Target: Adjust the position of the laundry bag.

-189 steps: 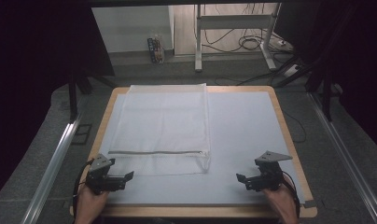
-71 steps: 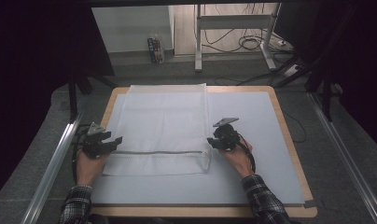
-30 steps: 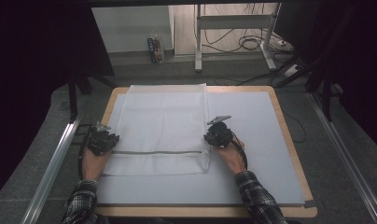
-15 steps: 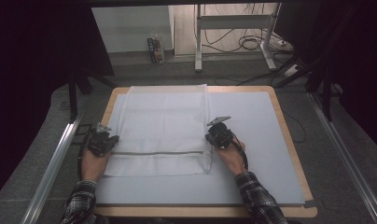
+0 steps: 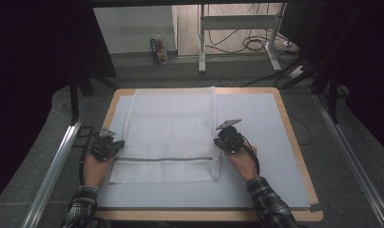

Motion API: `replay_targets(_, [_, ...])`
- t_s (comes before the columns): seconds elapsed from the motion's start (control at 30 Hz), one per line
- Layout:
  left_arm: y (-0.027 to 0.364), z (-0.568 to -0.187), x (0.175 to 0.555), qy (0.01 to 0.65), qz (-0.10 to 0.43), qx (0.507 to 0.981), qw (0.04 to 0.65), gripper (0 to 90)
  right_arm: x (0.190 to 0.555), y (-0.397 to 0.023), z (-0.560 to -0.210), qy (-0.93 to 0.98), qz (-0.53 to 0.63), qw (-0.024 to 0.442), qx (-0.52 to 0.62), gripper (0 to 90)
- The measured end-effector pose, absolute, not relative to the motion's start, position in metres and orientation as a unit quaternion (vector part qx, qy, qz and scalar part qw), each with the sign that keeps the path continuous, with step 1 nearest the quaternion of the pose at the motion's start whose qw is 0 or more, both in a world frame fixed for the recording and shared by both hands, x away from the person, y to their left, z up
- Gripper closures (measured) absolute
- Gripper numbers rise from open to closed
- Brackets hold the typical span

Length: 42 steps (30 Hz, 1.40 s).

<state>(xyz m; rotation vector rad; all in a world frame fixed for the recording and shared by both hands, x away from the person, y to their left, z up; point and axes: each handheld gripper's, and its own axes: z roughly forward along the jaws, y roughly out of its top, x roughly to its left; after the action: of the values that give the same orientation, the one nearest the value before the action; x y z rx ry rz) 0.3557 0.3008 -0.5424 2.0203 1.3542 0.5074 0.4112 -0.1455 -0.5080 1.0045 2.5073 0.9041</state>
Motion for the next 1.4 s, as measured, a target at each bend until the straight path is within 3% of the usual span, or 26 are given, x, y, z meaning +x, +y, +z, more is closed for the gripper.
replay_targets(1.4, [0.257,-0.525,0.322,0.440,0.182,0.813,0.334,88.5,0.372,-0.198,-0.488,0.864,0.315,0.155,0.360,88.1])
